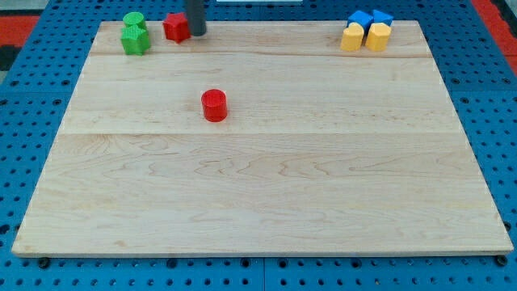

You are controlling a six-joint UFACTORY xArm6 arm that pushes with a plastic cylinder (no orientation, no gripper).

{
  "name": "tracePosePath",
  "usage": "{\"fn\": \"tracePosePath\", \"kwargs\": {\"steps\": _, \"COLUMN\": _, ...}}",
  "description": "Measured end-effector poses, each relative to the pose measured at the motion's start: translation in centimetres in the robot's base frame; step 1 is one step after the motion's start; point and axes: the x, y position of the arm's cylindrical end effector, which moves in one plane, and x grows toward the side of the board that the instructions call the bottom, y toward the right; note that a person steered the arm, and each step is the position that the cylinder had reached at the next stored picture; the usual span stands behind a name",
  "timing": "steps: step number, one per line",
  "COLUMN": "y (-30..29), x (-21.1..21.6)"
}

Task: Slide red circle below the red star

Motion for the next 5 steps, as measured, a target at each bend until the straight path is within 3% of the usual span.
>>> {"fn": "tracePosePath", "kwargs": {"steps": 2, "y": -3.6, "x": -0.1}}
{"fn": "tracePosePath", "kwargs": {"steps": 3, "y": 1.8, "x": 0.3}}
{"fn": "tracePosePath", "kwargs": {"steps": 4, "y": 11.0, "x": 3.2}}
{"fn": "tracePosePath", "kwargs": {"steps": 5, "y": 17.9, "x": 9.3}}
